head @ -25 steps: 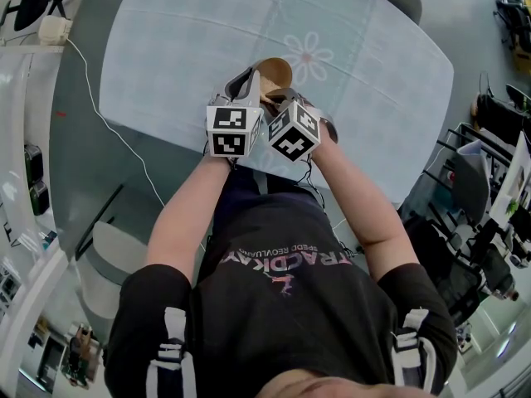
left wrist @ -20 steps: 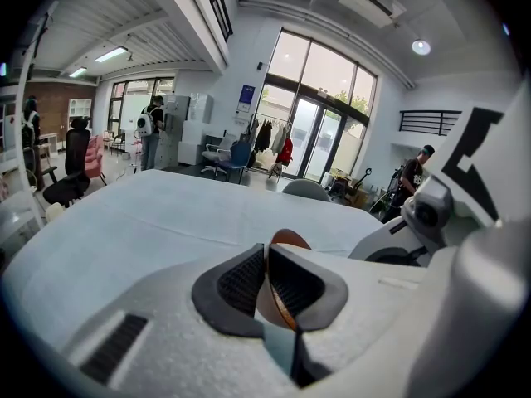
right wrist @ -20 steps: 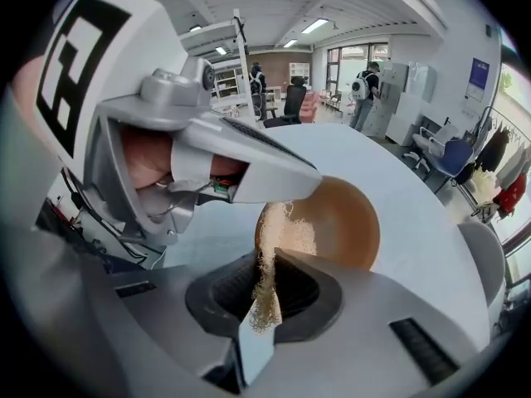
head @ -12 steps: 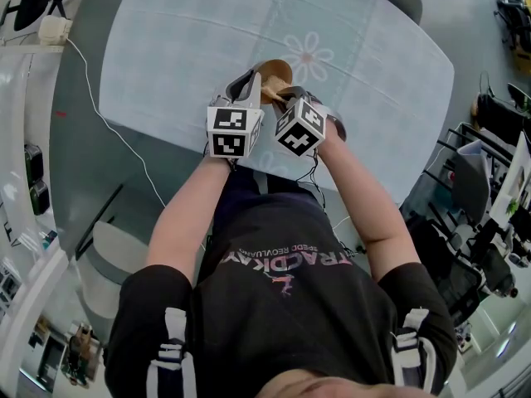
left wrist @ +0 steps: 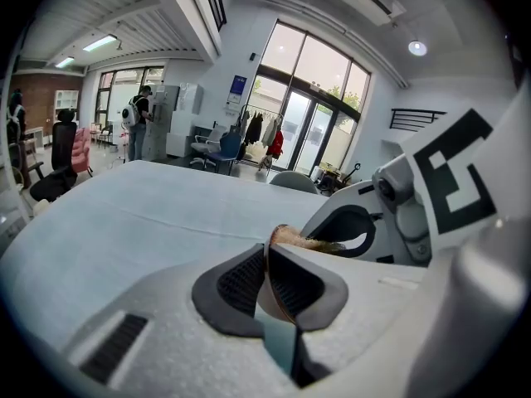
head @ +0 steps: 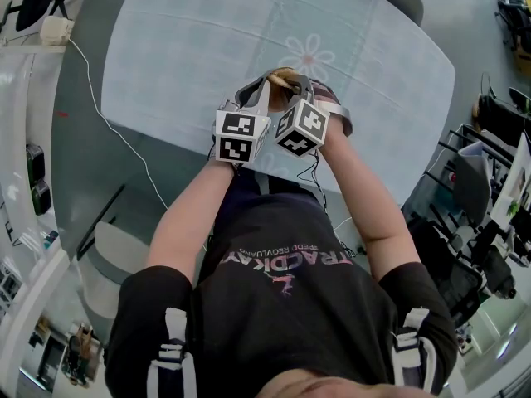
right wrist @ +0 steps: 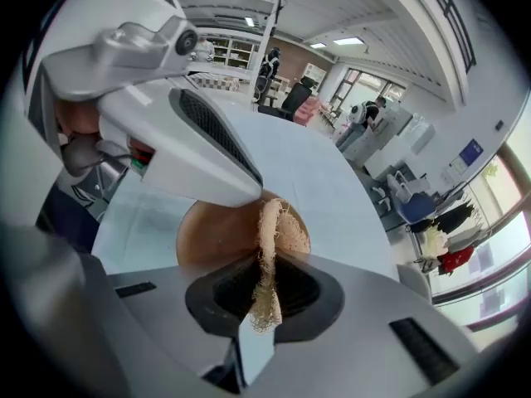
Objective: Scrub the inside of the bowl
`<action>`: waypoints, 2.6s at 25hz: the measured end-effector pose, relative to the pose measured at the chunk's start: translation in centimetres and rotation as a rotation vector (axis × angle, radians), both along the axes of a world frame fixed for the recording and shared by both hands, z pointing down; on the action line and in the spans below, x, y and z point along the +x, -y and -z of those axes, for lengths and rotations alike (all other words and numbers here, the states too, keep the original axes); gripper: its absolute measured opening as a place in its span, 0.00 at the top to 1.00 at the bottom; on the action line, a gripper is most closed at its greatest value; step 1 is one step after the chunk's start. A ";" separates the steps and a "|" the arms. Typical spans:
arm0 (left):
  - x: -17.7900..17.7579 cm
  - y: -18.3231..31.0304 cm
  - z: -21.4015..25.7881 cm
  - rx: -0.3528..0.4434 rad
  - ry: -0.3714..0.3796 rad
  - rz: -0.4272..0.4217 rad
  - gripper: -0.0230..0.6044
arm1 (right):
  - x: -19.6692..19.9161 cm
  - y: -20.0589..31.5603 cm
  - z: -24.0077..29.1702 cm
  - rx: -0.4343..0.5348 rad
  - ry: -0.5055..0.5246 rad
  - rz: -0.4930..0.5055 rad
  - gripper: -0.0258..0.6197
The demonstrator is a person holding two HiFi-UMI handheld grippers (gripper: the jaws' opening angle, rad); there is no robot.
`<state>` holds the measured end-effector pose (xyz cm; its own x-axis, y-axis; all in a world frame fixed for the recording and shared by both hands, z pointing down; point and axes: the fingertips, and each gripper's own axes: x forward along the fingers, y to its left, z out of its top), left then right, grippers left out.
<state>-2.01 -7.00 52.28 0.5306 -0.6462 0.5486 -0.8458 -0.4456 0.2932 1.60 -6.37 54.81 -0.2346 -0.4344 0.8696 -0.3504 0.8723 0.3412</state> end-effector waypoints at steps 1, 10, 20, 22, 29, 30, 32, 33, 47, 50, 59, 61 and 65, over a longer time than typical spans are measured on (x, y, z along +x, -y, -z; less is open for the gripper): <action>0.0 0.1 0.0 0.002 -0.002 0.002 0.91 | -0.2 0.0 0.1 0.024 -0.013 0.024 0.91; -1.7 1.2 0.0 0.010 0.028 0.025 0.92 | -0.7 0.3 1.9 0.063 0.097 -0.020 0.91; -4.0 1.9 0.1 0.022 -0.005 -0.029 0.93 | 3.0 3.3 5.2 0.078 0.355 -0.179 0.91; -3.4 1.6 0.5 0.044 -0.021 -0.093 0.93 | 2.8 3.3 4.9 0.051 0.362 -0.123 0.91; -1.0 -0.3 2.3 0.124 -0.043 -0.383 0.93 | 1.3 1.5 3.5 0.036 0.236 0.287 0.91; -0.8 -0.5 2.4 0.124 -0.049 -0.411 0.93 | 1.2 1.2 3.3 0.030 0.219 0.336 0.91; -0.4 -1.0 2.6 0.124 -0.067 -0.467 0.93 | 0.9 0.4 3.0 0.021 0.195 0.425 0.91; -0.1 -1.3 2.7 0.123 -0.074 -0.499 0.93 | 0.8 0.0 2.9 0.020 0.183 0.466 0.91; -0.7 1.5 1.8 0.063 -0.096 -0.378 0.93 | 2.2 0.6 1.9 0.012 0.184 0.393 0.91; -1.5 2.8 1.4 0.029 -0.142 -0.246 0.93 | 2.8 1.2 1.7 -0.002 0.211 0.311 0.91; -4.3 5.3 0.1 -0.069 -0.248 0.141 0.93 | 3.0 1.0 0.8 -0.060 0.292 0.128 0.91; -4.6 5.2 -0.3 -0.087 -0.262 0.214 0.93 | 2.5 0.9 0.7 -0.084 0.343 0.063 0.91; -5.6 5.1 -1.2 -0.129 -0.301 0.361 0.93 | 1.4 0.7 0.4 -0.152 0.477 -0.110 0.91</action>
<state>-7.66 -12.15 53.53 0.4324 -0.7552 0.4926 -0.8088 -0.0833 0.5822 2.96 -7.08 54.43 -0.5810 -0.3558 0.7320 -0.5285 0.8489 -0.0068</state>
